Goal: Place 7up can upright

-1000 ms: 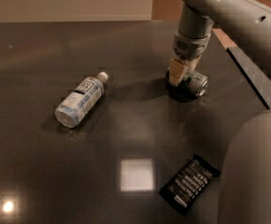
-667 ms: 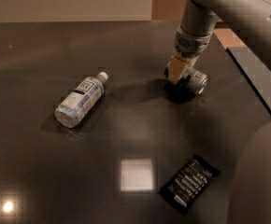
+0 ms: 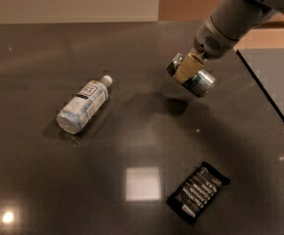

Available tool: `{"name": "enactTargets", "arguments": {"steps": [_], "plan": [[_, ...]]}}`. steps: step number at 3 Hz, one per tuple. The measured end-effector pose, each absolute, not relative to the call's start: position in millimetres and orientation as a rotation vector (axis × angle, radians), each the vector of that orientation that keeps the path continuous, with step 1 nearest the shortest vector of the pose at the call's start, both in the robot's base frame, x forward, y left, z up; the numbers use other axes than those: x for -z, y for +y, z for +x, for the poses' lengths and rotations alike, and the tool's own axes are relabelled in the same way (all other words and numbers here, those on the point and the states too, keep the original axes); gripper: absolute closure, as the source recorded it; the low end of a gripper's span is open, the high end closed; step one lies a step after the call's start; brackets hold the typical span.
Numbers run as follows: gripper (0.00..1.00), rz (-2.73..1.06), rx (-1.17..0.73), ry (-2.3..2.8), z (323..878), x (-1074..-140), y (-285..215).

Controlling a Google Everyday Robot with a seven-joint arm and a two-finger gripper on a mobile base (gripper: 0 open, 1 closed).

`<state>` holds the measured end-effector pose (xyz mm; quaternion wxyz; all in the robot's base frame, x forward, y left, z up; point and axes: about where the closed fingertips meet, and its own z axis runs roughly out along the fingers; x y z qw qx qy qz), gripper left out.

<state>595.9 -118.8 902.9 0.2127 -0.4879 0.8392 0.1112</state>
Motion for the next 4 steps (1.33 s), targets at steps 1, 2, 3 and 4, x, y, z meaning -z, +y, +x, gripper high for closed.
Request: {"name": "enactTargets", "arguments": {"steps": [1, 2, 3, 4], "plan": [[1.00, -1.339, -0.453, 2.086, 575, -917, -108], [1.00, -1.280, -0.562, 1.914, 560, -928, -104], [1.00, -1.184, -0.684, 1.800, 547, -934, -104], [1.00, -1.103, -0.793, 1.726, 538, -933, -105]]}}
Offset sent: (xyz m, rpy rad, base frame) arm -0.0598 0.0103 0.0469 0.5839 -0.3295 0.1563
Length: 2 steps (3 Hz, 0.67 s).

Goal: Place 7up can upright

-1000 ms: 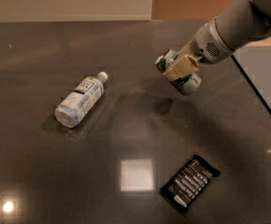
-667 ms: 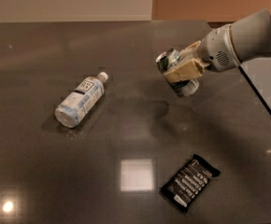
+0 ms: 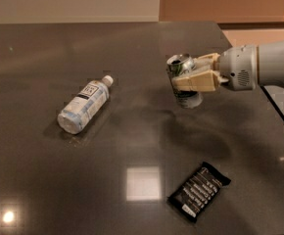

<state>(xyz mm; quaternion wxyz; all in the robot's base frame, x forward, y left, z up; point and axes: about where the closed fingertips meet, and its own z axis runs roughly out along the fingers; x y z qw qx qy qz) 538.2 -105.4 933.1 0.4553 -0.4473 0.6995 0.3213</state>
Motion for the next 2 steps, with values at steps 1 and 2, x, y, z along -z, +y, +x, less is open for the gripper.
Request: {"name": "enactTargets", "arguments": {"steps": [1, 2], "plan": [[1.00, -1.050, -0.869, 1.655, 532.3, -927.2, -107.0], [1.00, -1.024, -0.897, 1.584, 529.8, -919.8, -112.1]]}}
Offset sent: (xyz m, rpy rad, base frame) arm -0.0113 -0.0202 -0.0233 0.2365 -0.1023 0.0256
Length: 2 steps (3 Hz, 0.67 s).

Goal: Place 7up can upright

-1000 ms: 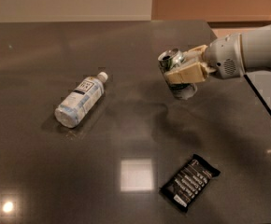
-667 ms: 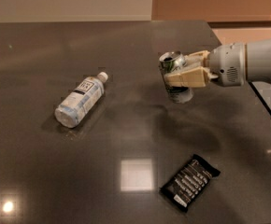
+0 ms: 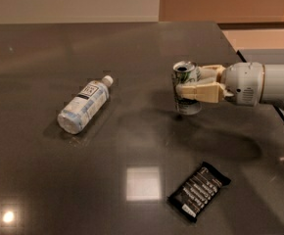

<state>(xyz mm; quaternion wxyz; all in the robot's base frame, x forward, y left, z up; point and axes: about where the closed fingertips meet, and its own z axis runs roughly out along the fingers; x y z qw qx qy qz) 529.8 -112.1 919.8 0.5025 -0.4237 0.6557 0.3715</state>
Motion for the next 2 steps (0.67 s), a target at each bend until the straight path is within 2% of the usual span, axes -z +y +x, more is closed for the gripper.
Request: {"name": "enactTargets", "arguments": {"steps": [1, 2], "plan": [[1.00, -1.013, -0.908, 1.519, 530.3, -913.9, -115.9], [0.79, -0.998, -0.935, 1.462, 531.2, -907.4, -117.8]]}}
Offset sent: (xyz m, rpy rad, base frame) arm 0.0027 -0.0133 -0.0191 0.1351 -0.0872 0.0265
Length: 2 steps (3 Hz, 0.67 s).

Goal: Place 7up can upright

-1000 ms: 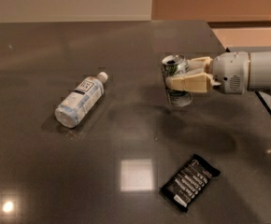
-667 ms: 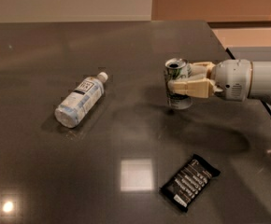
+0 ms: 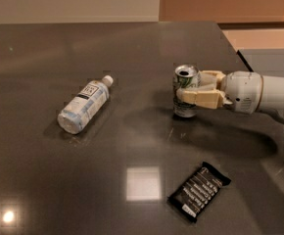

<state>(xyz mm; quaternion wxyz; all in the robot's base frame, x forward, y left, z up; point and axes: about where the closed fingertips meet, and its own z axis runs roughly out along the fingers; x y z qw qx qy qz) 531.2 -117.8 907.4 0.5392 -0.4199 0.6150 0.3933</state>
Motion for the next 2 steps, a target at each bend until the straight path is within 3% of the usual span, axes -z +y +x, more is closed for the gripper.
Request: {"name": "enactTargets", "arguments": {"steps": [2], "plan": [[0.31, -0.967, -0.964, 1.409, 531.8, -900.0, -122.2]]}}
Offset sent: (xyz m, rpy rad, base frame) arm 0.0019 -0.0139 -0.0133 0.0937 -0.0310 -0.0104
